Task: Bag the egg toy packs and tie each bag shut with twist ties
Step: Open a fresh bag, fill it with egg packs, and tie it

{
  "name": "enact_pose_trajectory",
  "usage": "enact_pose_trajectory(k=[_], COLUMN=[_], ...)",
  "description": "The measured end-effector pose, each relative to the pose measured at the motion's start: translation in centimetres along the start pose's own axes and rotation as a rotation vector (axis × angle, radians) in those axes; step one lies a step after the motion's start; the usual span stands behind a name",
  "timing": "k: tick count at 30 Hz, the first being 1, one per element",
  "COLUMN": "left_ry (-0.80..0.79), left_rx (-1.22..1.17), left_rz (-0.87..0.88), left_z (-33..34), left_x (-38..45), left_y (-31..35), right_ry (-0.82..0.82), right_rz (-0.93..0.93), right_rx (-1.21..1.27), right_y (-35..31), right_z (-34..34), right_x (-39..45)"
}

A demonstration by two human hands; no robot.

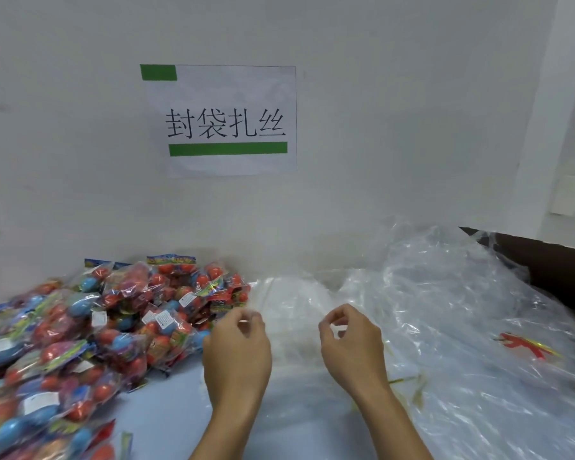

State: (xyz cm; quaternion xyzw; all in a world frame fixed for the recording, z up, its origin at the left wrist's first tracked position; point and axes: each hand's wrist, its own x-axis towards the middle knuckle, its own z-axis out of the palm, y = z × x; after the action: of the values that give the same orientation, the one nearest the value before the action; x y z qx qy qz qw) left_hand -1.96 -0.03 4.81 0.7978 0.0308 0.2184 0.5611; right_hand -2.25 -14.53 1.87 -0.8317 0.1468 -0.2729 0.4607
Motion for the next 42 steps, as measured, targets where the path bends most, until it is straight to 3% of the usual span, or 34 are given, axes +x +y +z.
enact_pose_trajectory(k=[4, 7, 15, 21, 26, 32, 36, 42], left_ry=[0.055, 0.080, 0.038, -0.021, -0.182, -0.308, -0.286, -0.100], left_rx=[-0.321, -0.422, -0.478, -0.494, -0.611, -0.840, -0.847, -0.781], left_rz=[-0.236, -0.301, -0.197, -0.105, -0.023, -0.063, -0.063, -0.187], left_z=[-1.2, -1.3, -1.6, -1.4, -1.9, -3.1, -3.3, -3.0], left_x=[0.3, 0.0, 1.0, 1.9, 2.4, 2.5, 2.8, 3.6], left_y=[-1.7, -2.7, -3.0, -2.9, -2.6, -1.7, -2.3, -3.2], right_ry=[-0.032, -0.060, -0.130, 0.070, -0.090, -0.118, -0.078, -0.130], right_rz=[-0.019, -0.017, -0.002, 0.090, 0.140, 0.200, 0.230, 0.282], right_rx=[0.075, 0.170, 0.378, 0.373, 0.337, 0.409, 0.486, 0.560], right_y=[-0.3, -0.6, -1.1, 0.0, 0.7, 0.6, 0.7, 1.0], right_z=[0.4, 0.8, 0.4, -0.5, -0.1, -0.1, -0.3, -0.5], right_x=[0.2, -0.1, 0.1, 1.2, 1.4, 1.5, 1.8, 2.1])
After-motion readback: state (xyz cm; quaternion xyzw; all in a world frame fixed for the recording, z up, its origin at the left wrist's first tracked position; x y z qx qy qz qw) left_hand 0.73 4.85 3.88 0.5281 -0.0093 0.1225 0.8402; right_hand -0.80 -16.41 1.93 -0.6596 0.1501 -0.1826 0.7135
